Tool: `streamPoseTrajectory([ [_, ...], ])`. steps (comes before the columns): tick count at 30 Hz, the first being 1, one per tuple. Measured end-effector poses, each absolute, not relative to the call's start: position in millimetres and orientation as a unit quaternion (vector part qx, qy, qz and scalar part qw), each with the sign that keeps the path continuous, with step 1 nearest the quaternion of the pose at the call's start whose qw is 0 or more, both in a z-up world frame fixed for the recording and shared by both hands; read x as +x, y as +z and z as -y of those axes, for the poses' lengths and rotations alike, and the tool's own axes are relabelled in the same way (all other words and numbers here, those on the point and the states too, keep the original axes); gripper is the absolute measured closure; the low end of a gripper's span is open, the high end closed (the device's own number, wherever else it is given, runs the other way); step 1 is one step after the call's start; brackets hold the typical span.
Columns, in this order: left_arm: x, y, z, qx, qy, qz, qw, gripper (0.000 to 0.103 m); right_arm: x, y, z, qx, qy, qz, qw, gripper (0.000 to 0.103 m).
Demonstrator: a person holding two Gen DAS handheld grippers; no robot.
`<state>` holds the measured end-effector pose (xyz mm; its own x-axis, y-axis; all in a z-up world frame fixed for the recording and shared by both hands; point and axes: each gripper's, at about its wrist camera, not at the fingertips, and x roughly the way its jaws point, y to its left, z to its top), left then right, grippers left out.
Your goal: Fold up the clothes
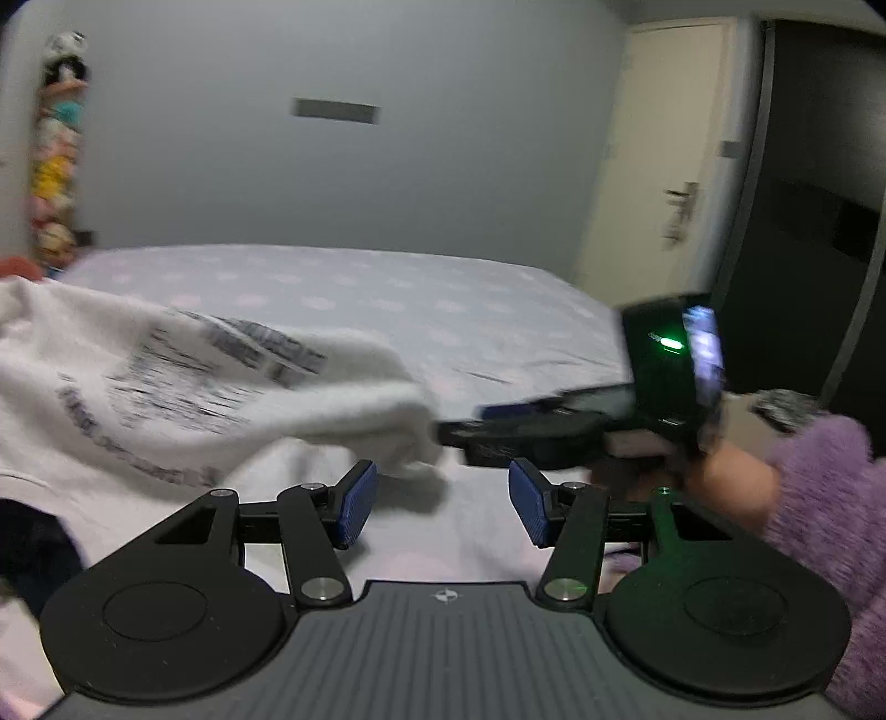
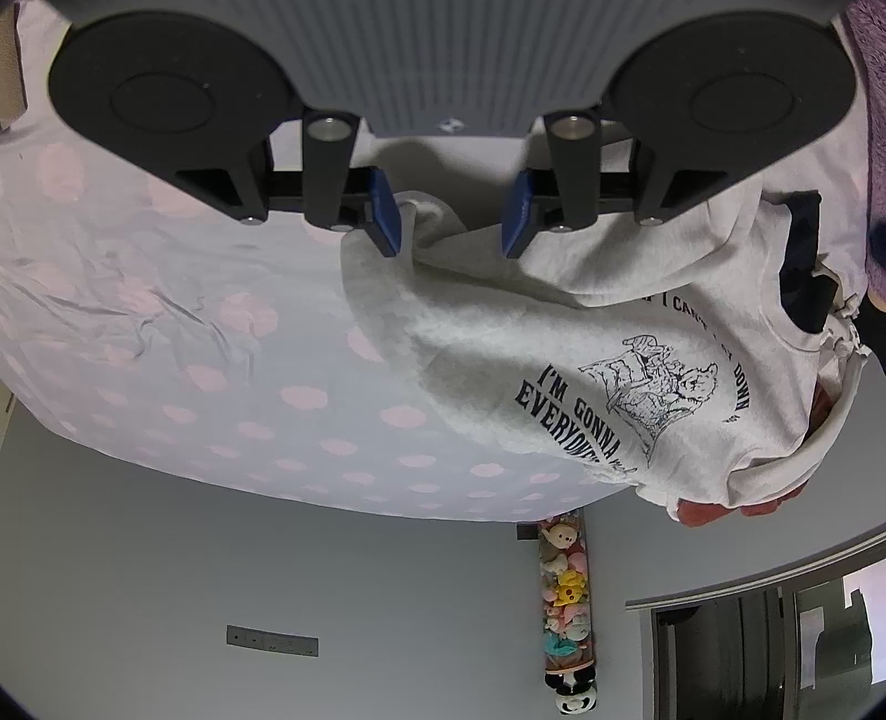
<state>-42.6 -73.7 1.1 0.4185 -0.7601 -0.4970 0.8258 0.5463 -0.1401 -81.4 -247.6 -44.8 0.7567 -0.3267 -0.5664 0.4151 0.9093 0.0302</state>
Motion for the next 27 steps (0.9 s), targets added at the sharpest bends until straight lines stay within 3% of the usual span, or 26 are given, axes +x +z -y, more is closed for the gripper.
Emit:
streamPoseTrajectory([
  [5,-23,1,57,0.035,-0.402,-0.279,0.871,0.052,-81,-42,244,0.074,-0.191,-0.283,0.937,0.059],
  [9,6,-12,34,-0.003,-0.330,-0.320,0.888,0.052,-78,-44,240,0.071,-0.185,-0.286,0.938,0.049],
  [23,77,-92,-18,-0.105,-0.160,-0.474,0.860,0.047,-48,-76,258,0.063,-0.192,-0.323,0.925,0.042],
  [27,90,-124,-17,-0.154,-0.143,-0.520,0.828,0.047,-38,-80,277,0.068,-0.211,-0.322,0.920,0.032],
])
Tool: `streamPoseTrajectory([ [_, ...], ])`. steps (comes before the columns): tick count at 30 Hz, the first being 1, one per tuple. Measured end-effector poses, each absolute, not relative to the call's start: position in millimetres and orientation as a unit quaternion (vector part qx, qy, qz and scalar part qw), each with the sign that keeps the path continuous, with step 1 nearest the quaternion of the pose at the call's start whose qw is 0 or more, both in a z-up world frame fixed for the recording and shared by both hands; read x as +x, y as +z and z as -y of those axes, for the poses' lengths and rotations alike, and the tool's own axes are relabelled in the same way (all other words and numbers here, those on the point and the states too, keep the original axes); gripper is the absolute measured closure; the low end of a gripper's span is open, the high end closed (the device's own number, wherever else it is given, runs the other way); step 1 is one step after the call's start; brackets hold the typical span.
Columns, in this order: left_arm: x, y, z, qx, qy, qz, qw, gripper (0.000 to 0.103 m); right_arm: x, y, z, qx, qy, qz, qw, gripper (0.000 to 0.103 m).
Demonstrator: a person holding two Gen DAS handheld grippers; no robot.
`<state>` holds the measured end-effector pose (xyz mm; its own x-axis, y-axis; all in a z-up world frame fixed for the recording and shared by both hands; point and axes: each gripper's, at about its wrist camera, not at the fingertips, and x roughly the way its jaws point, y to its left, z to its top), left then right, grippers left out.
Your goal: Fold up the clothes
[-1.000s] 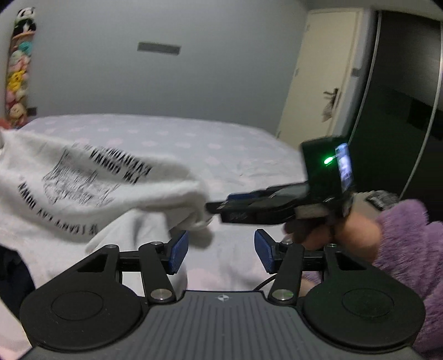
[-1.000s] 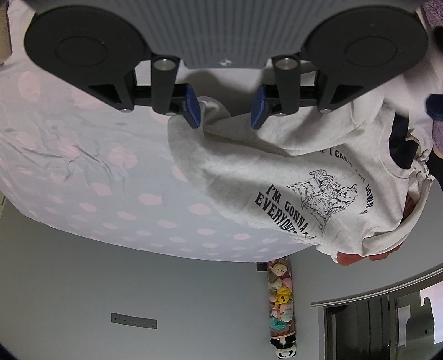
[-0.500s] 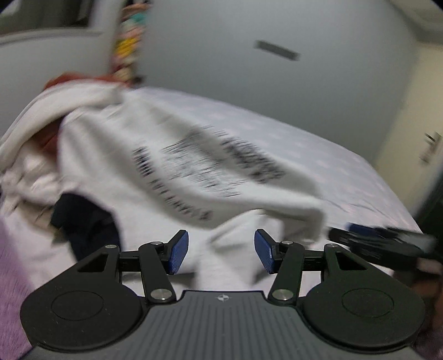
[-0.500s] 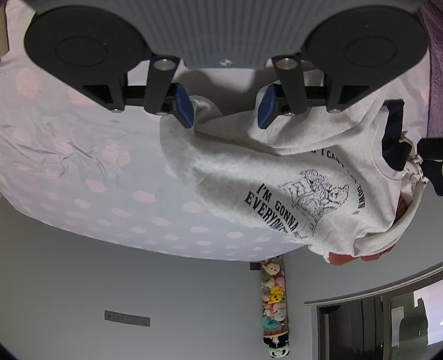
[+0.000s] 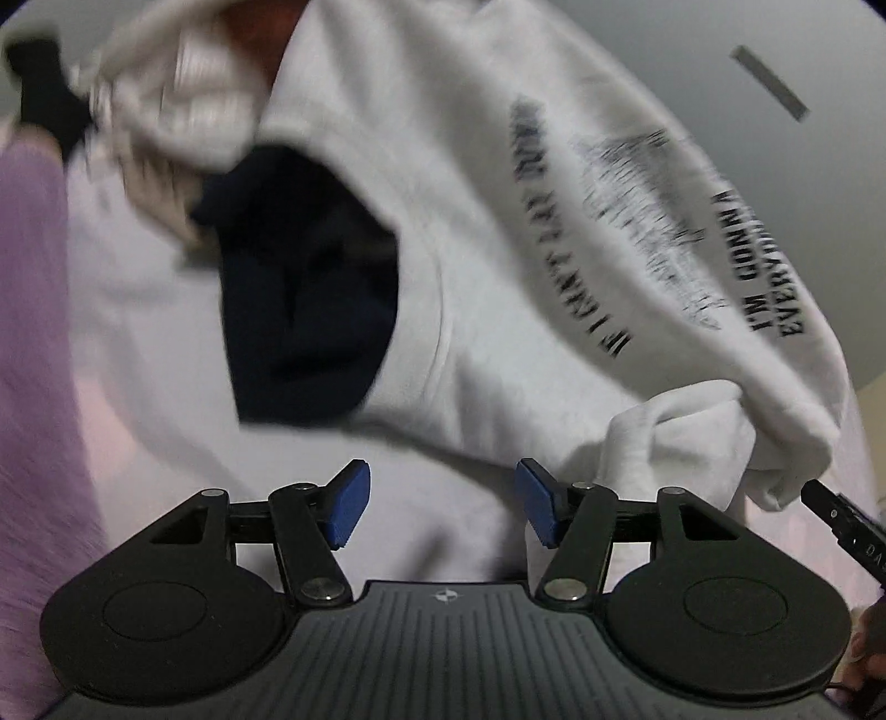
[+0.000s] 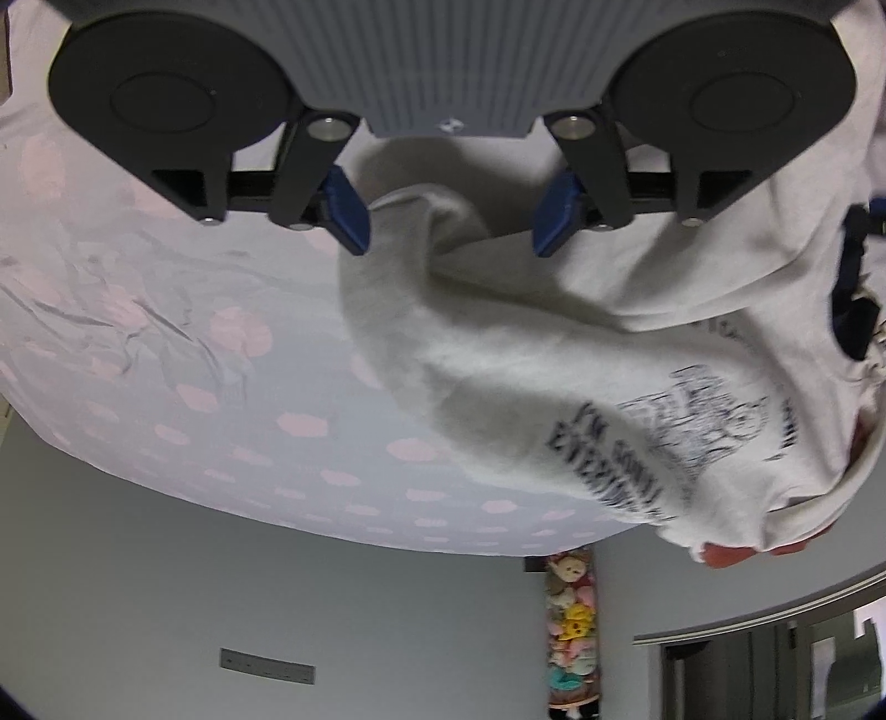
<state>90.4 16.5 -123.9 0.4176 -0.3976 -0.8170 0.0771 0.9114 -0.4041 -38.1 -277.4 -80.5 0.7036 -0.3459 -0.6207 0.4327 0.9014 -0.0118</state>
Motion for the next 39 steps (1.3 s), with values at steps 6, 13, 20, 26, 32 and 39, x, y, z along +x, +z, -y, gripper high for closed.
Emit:
streamPoseTrajectory([
  [6,107,-152,-15,-0.229,-0.106,-0.532,0.808,0.046,-19,-87,304,0.067,-0.222,-0.317,0.920,0.021],
  [13,120,-159,-7,-0.248,-0.082,-0.509,0.820,0.040,16,-101,325,0.069,-0.220,-0.327,0.917,0.021],
  [20,116,-142,-1,-0.222,-0.085,-0.479,0.845,0.081,36,-94,316,0.053,-0.206,-0.326,0.921,0.085],
  [26,89,-92,2,-0.175,-0.123,-0.402,0.890,0.091,7,-65,303,0.043,-0.248,-0.274,0.928,0.095],
  [32,45,-27,12,-0.144,-0.185,-0.312,0.921,0.093,-44,-25,290,0.023,-0.295,-0.212,0.931,0.096],
  [39,-11,27,23,-0.141,-0.274,-0.268,0.913,0.093,-131,11,291,0.015,-0.343,-0.168,0.924,0.096],
])
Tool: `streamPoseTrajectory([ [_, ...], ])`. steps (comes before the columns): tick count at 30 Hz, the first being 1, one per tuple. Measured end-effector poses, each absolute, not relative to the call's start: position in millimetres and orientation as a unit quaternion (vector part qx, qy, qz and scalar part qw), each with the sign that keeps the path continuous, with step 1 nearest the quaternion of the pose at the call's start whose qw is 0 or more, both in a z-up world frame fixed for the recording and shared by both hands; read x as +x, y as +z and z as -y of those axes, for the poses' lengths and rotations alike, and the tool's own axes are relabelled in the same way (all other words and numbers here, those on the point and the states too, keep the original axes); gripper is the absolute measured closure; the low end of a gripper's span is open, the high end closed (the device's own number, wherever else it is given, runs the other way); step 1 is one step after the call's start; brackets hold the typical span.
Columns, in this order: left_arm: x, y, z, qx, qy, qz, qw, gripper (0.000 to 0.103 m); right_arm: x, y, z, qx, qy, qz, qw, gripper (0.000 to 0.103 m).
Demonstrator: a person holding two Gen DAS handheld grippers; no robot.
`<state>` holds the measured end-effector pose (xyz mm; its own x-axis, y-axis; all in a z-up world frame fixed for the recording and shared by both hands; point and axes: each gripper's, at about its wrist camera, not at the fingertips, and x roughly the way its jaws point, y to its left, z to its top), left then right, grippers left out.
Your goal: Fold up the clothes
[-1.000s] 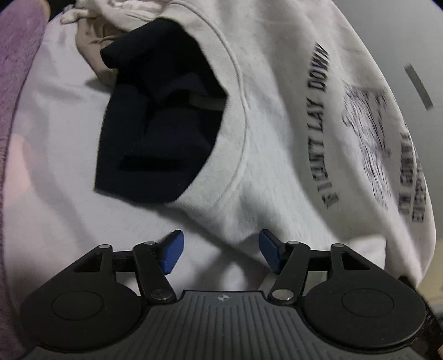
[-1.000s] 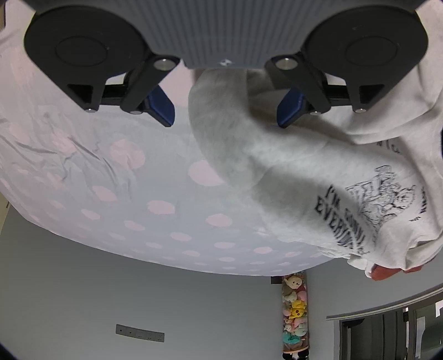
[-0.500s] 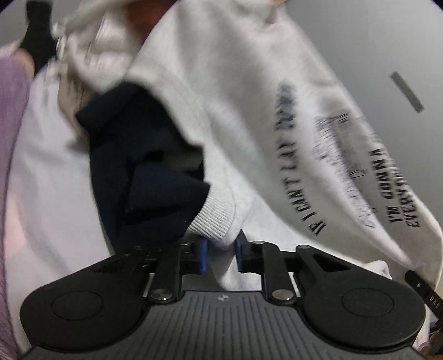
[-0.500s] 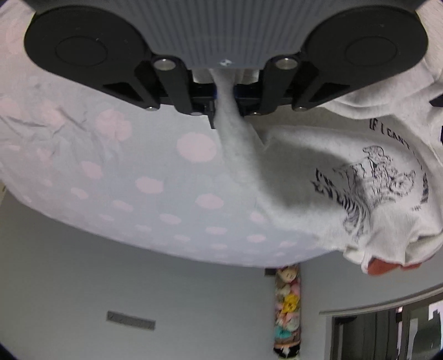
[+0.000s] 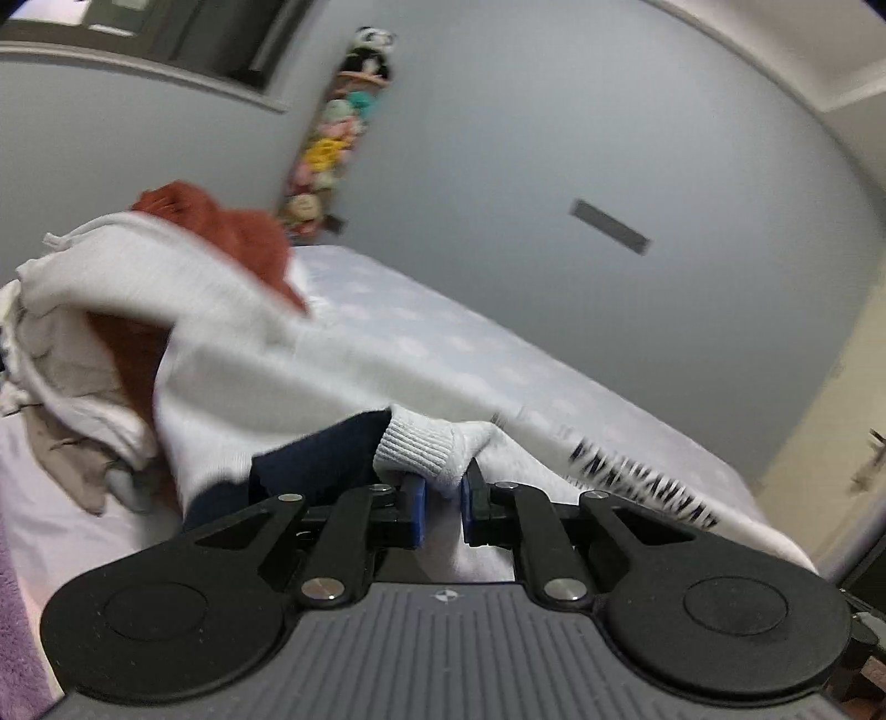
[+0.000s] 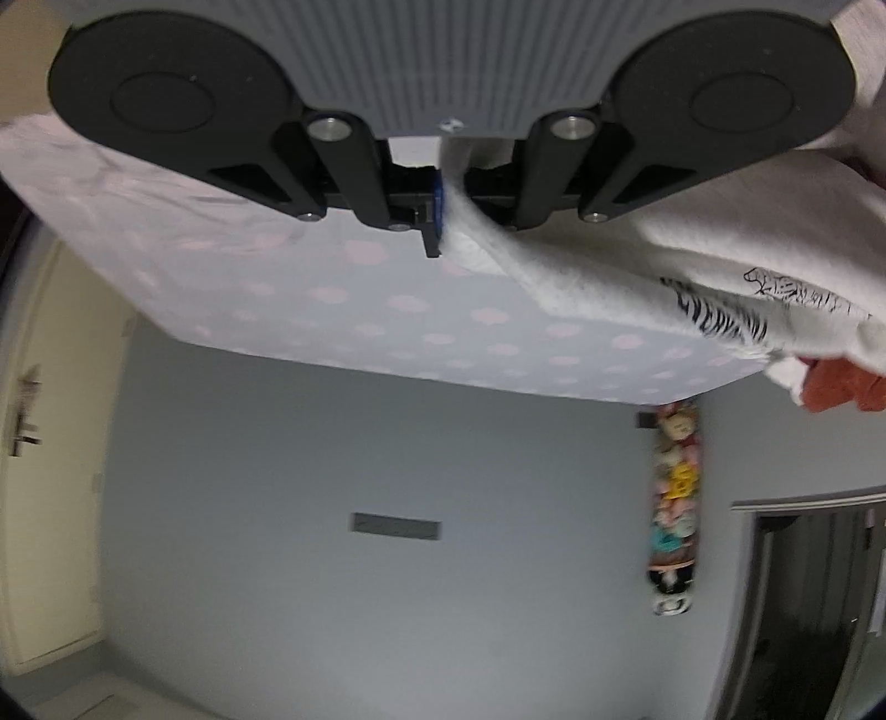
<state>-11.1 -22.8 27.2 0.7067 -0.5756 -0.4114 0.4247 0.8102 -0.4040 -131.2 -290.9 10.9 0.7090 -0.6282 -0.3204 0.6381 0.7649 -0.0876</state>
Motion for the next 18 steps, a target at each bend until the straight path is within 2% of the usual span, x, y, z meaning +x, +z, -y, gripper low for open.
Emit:
streamPoseTrajectory([
  [8,-44,27,46,-0.112,-0.322,-0.306,0.889,0.093,-228,17,283,-0.002,-0.378,-0.188,0.907,0.096],
  [14,-18,-10,28,-0.110,-0.279,-0.360,0.883,0.093,-224,-6,279,0.023,-0.329,-0.243,0.912,0.094],
  [18,-6,-22,20,-0.111,-0.255,-0.378,0.883,0.093,-209,-12,277,0.022,-0.305,-0.262,0.915,0.084],
])
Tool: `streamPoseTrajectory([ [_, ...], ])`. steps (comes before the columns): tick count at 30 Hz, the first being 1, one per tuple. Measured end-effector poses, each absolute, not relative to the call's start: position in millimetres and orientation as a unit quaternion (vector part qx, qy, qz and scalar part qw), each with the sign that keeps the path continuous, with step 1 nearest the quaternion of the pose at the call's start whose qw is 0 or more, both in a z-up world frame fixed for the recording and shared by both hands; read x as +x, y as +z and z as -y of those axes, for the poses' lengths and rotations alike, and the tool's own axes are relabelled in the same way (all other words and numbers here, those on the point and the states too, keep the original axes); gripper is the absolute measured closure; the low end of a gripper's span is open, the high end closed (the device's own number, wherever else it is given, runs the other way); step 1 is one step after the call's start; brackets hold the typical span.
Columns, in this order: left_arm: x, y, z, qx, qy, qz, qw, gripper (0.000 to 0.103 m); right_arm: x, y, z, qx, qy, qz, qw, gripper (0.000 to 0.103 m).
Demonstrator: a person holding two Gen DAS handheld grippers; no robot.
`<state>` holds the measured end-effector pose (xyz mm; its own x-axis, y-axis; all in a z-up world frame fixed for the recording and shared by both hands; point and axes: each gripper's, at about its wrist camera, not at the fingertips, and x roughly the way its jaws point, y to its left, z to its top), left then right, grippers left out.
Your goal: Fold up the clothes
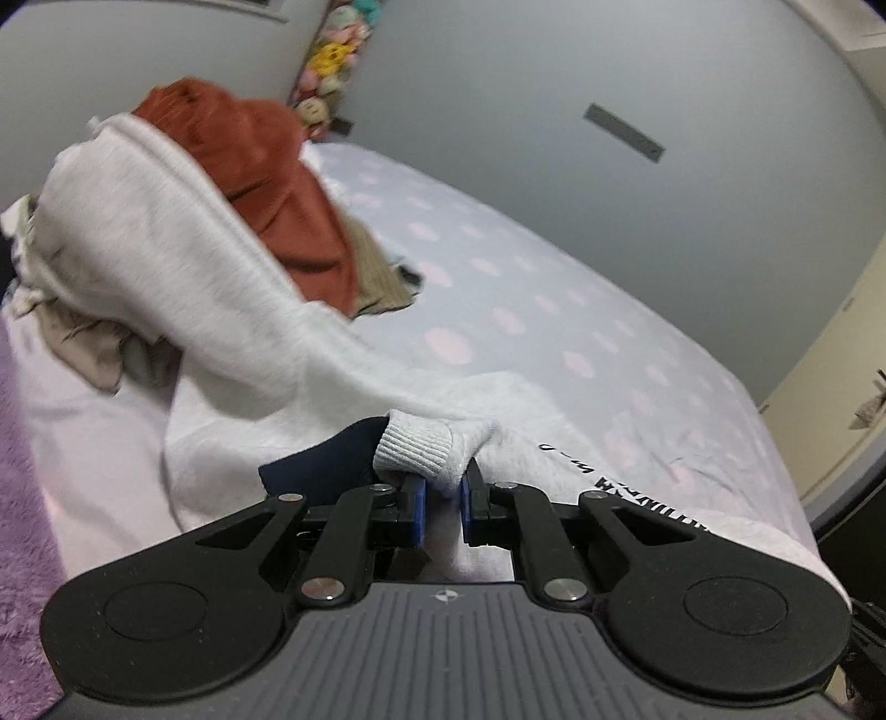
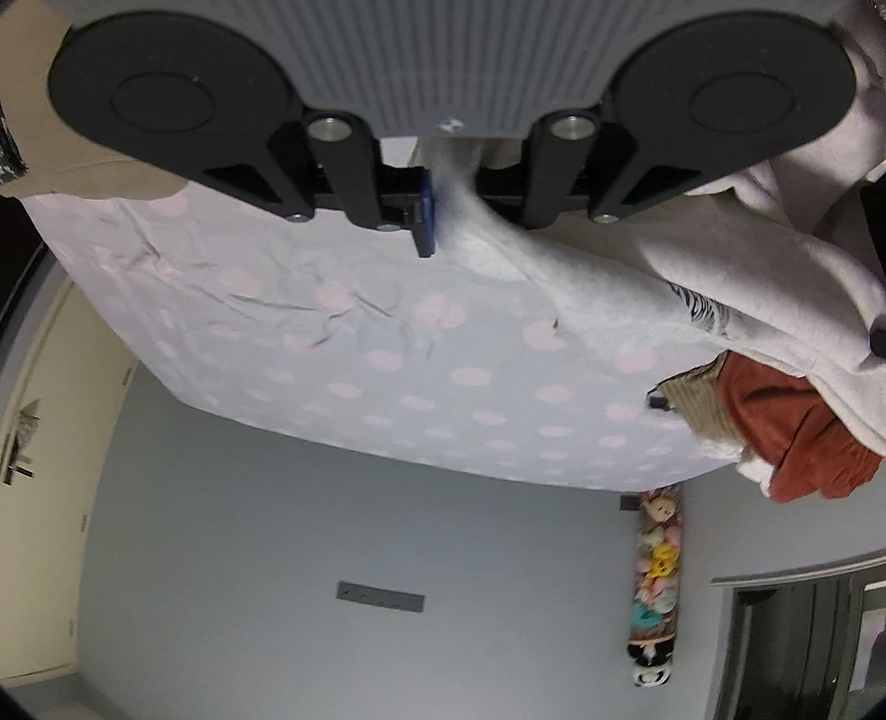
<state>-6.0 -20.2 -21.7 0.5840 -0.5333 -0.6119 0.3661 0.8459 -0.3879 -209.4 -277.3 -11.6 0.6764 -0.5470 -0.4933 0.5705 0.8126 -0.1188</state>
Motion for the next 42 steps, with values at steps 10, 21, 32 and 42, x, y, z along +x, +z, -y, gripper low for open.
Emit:
streamPoseTrajectory([
  [10,12,-47,10,-0.098,-0.206,-0.413,0.882,0.093,-194,8,275,0.030,-0.220,-0.275,0.935,0.054],
  [21,38,-72,-18,-0.127,-0.153,-0.439,0.876,0.093,-178,29,256,-0.018,-0.034,-0.405,0.914,0.026],
  [32,42,-74,-12,-0.123,-0.157,-0.443,0.874,0.091,-98,35,276,-0.037,0.004,-0.391,0.920,0.023],
  [42,50,-79,-15,-0.182,-0.182,-0.486,0.835,0.048,60,-20,251,-0.120,0.077,-0.419,0.897,0.023],
])
